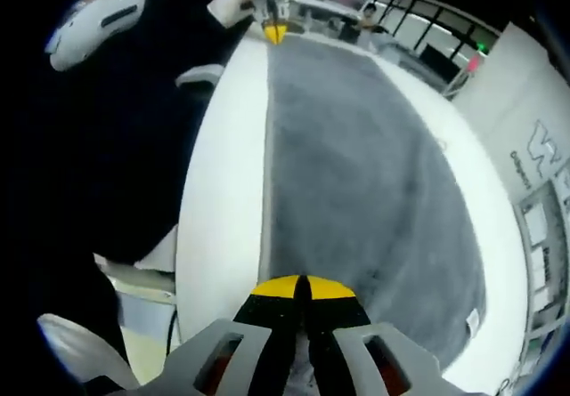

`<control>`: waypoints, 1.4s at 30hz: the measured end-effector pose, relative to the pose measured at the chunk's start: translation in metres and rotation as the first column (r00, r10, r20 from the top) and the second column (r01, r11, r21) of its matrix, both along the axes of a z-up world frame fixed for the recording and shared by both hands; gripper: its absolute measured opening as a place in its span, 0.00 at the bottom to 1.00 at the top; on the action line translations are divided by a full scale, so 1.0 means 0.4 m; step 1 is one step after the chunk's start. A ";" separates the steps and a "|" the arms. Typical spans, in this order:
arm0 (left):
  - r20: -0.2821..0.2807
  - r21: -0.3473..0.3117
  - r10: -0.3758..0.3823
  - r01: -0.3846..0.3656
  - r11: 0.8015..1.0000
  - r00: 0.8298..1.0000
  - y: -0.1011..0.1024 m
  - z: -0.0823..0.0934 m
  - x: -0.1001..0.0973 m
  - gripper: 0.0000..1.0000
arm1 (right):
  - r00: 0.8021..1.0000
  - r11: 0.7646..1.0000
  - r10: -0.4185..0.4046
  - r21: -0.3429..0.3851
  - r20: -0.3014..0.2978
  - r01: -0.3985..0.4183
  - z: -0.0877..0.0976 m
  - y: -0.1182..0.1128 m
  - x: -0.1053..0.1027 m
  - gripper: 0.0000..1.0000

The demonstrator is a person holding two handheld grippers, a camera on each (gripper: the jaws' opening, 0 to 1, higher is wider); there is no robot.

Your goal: Open the folded towel by lifting each exposed corner and separating the folded layers until the towel lies flat within the target outline without major curled edges

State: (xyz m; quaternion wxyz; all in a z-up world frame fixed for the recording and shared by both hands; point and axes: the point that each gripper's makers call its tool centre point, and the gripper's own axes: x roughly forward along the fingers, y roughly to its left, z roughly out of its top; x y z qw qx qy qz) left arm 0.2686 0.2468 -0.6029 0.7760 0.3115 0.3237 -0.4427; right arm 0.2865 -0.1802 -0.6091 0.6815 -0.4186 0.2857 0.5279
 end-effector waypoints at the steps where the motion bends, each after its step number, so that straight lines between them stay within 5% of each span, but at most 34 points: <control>1: -0.002 -0.005 0.003 -0.003 1.000 1.000 0.000 0.000 -0.002 0.00 | 1.000 1.000 -0.005 0.001 -0.003 0.005 0.000 -0.001 0.000 0.00; 5: -0.036 -0.052 0.051 -0.053 0.997 0.998 0.007 -0.001 -0.006 0.00 | 0.998 0.998 -0.055 0.022 -0.038 0.056 -0.001 -0.007 -0.004 0.00; 15: -0.074 -0.071 0.079 -0.085 0.994 0.994 0.022 -0.003 -0.015 0.00 | 0.997 0.999 -0.029 0.038 -0.067 0.032 0.000 -0.011 -0.027 0.00; 30: 0.026 -0.060 -0.050 0.052 0.997 0.998 -0.033 0.012 0.016 0.00 | 0.992 0.994 0.102 0.032 0.080 -0.105 0.037 0.064 -0.006 0.00; 35: 0.052 -0.080 -0.085 0.089 0.993 0.995 -0.056 0.031 0.008 0.01 | 0.981 0.987 0.154 0.021 0.114 -0.157 0.035 0.114 0.004 0.00; 37: 0.104 -0.079 -0.107 0.116 0.990 0.989 -0.072 0.050 0.013 0.01 | 0.977 0.985 0.171 0.018 0.124 -0.174 0.036 0.131 0.005 0.00; 42: 0.101 -0.057 -0.138 0.144 0.988 0.985 -0.093 0.037 0.013 0.01 | 0.966 0.974 0.224 0.008 0.126 -0.227 0.026 0.172 -0.004 0.00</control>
